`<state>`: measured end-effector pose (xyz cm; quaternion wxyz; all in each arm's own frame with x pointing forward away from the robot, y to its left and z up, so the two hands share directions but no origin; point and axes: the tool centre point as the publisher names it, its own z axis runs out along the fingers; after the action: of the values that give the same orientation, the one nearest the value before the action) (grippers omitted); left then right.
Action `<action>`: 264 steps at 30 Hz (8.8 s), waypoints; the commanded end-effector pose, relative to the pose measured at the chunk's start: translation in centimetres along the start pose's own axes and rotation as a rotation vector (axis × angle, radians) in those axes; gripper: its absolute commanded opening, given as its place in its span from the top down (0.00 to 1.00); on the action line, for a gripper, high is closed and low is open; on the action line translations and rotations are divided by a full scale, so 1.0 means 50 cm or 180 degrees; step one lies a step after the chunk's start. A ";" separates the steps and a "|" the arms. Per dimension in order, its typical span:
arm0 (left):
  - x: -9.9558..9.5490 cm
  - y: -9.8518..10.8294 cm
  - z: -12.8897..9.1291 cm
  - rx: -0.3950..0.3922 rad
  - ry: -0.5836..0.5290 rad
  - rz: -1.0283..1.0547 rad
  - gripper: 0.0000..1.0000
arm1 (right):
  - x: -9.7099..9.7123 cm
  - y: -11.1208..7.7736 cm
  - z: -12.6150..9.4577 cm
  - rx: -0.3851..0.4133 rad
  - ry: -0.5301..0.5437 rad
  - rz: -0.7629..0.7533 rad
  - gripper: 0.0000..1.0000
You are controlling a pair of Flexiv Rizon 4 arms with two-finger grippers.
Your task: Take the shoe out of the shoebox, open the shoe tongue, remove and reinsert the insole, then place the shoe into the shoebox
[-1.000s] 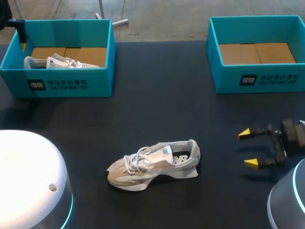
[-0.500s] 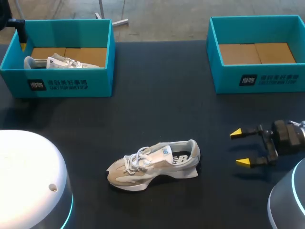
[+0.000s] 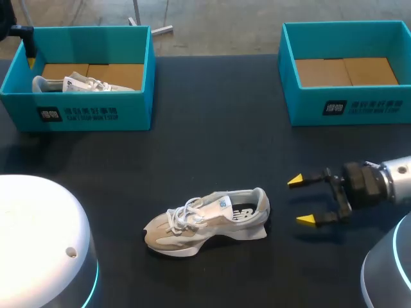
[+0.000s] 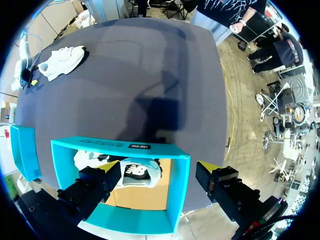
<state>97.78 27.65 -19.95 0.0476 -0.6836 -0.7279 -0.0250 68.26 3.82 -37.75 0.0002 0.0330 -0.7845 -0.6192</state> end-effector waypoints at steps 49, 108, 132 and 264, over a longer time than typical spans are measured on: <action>0.000 -0.003 -0.001 -0.0011 0.0007 -0.0001 0.00 | -0.015 -0.018 0.127 0.0064 0.0138 0.0145 0.00; 0.000 -0.003 -0.001 -0.0011 0.0007 -0.0001 0.00 | 0.011 -0.015 0.227 0.0175 0.0378 -0.0098 0.00; 0.000 -0.003 -0.001 -0.0011 0.0007 -0.0001 0.00 | 0.014 -0.013 0.249 0.0288 0.0401 -0.0041 0.00; -0.327 -0.428 -0.001 0.0328 0.0840 -0.6018 0.00 | -0.012 -0.025 0.233 0.0307 -0.0085 0.0083 1.00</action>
<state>76.72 10.41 -20.96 0.0863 0.0814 -0.9901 -0.0756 68.36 14.65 -41.62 -0.0042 0.0147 -0.8123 -0.5831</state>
